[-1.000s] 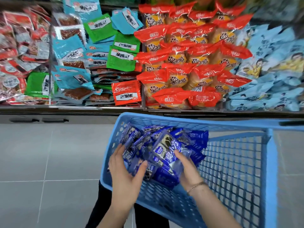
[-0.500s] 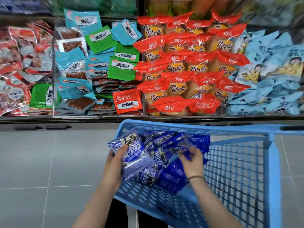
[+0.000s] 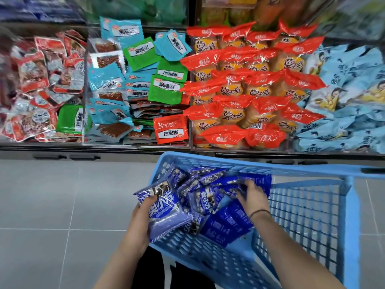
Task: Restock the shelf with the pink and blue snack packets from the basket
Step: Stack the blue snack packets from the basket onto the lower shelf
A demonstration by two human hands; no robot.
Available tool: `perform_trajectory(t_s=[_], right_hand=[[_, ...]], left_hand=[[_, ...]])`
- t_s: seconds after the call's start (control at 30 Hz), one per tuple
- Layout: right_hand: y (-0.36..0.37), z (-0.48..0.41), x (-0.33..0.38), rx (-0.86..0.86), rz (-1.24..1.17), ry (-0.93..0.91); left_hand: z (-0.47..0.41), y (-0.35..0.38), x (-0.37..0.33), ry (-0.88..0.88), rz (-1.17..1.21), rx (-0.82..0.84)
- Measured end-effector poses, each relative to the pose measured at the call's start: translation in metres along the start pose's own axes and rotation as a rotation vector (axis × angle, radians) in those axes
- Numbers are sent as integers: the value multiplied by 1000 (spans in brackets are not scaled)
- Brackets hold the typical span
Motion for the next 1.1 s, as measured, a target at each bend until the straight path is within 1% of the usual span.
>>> perform_trajectory(t_s=[0.07, 0.1, 0.13, 0.27, 0.33, 0.4, 0.47, 0.53, 0.6, 0.7, 0.83, 0.97, 1.1], right_hand=[[-7, 12, -5, 13, -28, -13], [-11, 19, -8, 20, -68, 18], [-18, 27, -11, 34, -137, 81], [-55, 69, -12, 101, -597, 482], [-75, 93, -7, 134, -796, 652], [-94, 115, 2, 148, -1018, 791], [-112, 135, 15, 149, -1213, 875], [-127, 153, 29, 178, -1253, 855], [-141, 169, 49, 223, -1241, 821], [-153, 185, 76, 203, -1238, 838], [-161, 186, 123, 199, -1316, 871], [-167, 189, 183, 238, -1488, 805], [-163, 199, 248, 224, -1505, 787]], left_hand=[[5, -5, -2, 2, 20, -7], [9, -7, -3, 2, 18, -9], [14, -11, -4, 4, 14, -7], [45, -30, -12, 10, 9, -2], [64, -42, -17, 18, -4, 9], [83, -55, -22, 25, 13, 3], [99, -68, -27, 42, 34, -10], [115, -79, -33, 48, 78, 21], [126, -91, -42, 25, 139, 44], [133, -113, -60, 34, 196, 49], [129, -152, -92, 63, 242, 61], [111, -206, -125, 71, 227, 69], [87, -264, -164, 87, 165, 67]])
Point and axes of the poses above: each hand's wrist, its own z-axis away from the middle knuckle, its own y-axis out of the palm, x = y × z, the point moved 2 cm from there along -z, towards the middle knuckle, and after that the axes turned 15 degrees about -x, right-handed, at the moved point
